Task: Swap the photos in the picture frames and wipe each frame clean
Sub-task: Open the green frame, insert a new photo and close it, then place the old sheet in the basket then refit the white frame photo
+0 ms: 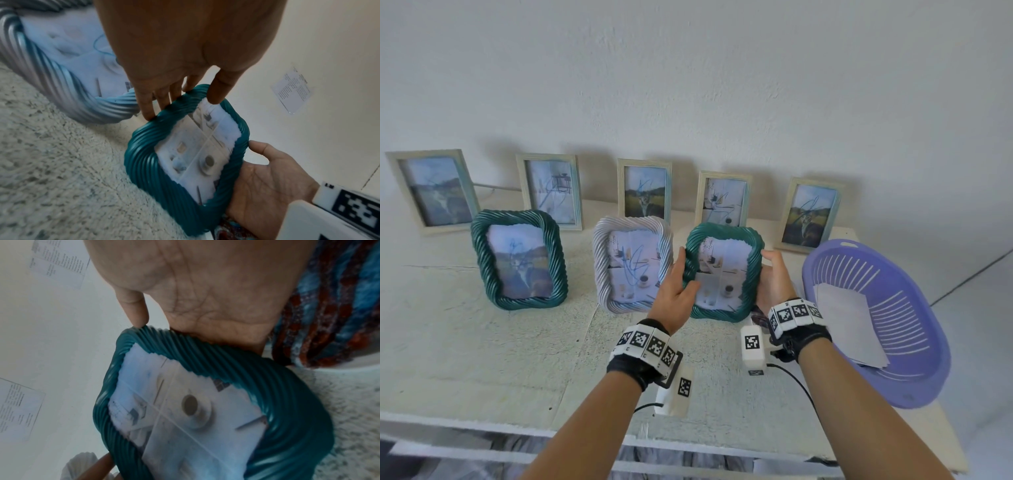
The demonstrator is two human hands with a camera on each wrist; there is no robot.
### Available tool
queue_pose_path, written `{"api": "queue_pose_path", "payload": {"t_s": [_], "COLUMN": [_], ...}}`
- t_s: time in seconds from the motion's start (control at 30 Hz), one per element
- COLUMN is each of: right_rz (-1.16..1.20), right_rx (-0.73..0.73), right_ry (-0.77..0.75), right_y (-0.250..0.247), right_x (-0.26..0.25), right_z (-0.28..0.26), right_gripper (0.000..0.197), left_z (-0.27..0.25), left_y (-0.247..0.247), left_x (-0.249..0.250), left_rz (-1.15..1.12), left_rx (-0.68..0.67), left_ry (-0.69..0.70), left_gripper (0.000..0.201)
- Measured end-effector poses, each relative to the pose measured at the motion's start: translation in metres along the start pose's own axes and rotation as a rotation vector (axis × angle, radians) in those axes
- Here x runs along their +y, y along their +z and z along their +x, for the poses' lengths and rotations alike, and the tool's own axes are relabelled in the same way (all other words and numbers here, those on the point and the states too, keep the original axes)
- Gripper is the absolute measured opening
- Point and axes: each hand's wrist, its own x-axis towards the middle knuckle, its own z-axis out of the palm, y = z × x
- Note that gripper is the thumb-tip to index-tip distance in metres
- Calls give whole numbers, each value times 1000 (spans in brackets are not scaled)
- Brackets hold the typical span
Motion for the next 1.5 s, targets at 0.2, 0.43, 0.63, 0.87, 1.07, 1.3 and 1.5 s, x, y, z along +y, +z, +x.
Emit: {"api": "queue_pose_path", "payload": {"t_s": [0.2,0.43,0.63,0.87,1.07,1.3,1.5], "right_rz": [-64,-432,-737,-908,-1060,-909,-619], "right_rx": [30,218,480,-96,-92,-15,15], "right_ry": [-18,-304,-883,-740,-404,-354,-389], "right_y": [-4,-25,1,86,122,124,108], "right_x": [2,-2,8,31,40,50,67], "right_z": [5,2,-55,-53,-18,-22,-74], "right_gripper": [61,44,15,37,73,75,23], "left_z": [-9,-39,-49,-41,-31,-48,-99], "left_y": [-2,-17,-59,-95,-103,-115,-130], "left_x": [3,1,0,-4,-16,-11,0], "left_rz": [116,175,147,183,231,224,265], "left_rx": [-10,61,295,496,383,313,312], "left_ry": [33,164,181,140,-54,30,74], "left_gripper": [73,57,29,63,64,53,45]}}
